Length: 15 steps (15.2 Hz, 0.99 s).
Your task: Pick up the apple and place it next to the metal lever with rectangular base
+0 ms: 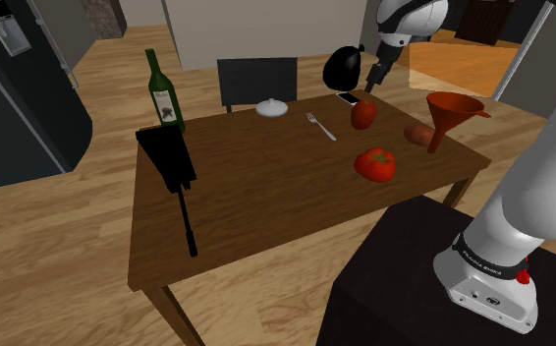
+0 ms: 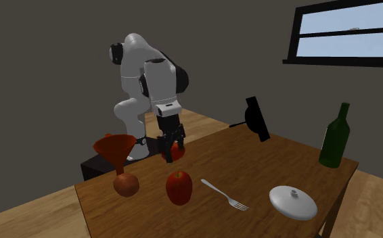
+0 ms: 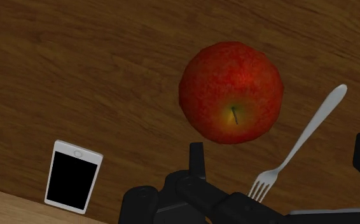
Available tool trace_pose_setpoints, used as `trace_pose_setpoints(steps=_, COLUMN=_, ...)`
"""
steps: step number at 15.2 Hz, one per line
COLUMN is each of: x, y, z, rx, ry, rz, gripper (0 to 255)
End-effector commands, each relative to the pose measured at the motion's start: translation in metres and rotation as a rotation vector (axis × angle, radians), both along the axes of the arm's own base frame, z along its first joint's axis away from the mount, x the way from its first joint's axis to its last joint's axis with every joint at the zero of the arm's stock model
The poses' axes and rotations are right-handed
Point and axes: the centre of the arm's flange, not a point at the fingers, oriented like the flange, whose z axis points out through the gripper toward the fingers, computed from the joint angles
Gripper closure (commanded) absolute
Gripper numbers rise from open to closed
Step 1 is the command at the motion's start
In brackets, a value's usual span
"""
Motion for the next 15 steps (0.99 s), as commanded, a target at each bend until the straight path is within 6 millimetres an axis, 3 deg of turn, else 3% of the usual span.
trace_pose_setpoints(steps=1, x=0.004, y=-0.014, z=-0.008, rx=0.001, ry=-0.007, rz=0.005, gripper=0)
trace_pose_setpoints(steps=8, x=0.013, y=-0.015, z=-0.047, rx=0.001, ry=-0.007, rz=0.005, gripper=0)
trace_pose_setpoints(steps=15, x=0.013, y=-0.015, z=-0.047, rx=0.001, ry=-0.007, rz=0.005, gripper=0)
